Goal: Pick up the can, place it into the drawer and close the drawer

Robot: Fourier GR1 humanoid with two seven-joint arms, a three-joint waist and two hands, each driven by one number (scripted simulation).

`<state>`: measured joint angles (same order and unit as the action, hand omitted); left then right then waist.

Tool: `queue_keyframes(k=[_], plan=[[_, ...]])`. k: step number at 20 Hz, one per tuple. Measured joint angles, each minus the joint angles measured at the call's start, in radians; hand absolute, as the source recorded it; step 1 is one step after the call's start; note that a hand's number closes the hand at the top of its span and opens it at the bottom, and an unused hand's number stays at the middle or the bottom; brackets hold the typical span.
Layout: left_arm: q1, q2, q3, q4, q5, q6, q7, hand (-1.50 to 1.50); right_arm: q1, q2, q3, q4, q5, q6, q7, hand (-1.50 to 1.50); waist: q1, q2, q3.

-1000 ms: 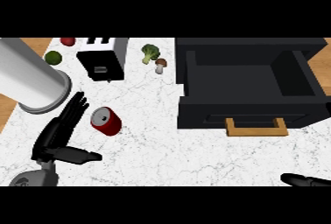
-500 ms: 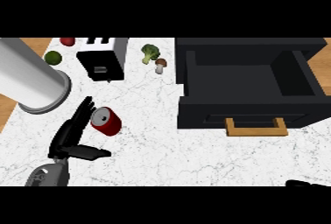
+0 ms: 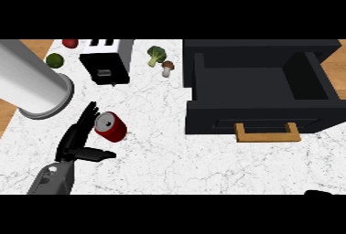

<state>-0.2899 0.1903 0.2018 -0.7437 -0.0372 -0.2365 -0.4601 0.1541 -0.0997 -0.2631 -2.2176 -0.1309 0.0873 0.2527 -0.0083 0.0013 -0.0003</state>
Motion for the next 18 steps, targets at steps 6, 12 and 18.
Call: queue_keyframes(k=[6, 12, 18], plan=[[-0.117, 0.018, 0.023, 0.234, -0.02, 0.013, -0.104, -1.5, -0.003, -0.002, -0.025, -0.001, -0.025, 0.018, 0.004, -1.5, -0.003, 0.001, 0.0], [-0.213, 0.014, 0.032, 0.386, -0.036, 0.024, -0.185, -1.5, -0.012, 0.02, 0.005, -0.003, 0.022, 0.005, 0.011, -1.5, -0.006, 0.003, -0.001], [-0.28, 0.023, 0.017, 0.48, -0.062, -0.029, -0.23, -1.5, -0.037, 0.01, -0.013, 0.003, 0.014, 0.004, 0.019, -1.5, -0.01, 0.004, -0.001]])
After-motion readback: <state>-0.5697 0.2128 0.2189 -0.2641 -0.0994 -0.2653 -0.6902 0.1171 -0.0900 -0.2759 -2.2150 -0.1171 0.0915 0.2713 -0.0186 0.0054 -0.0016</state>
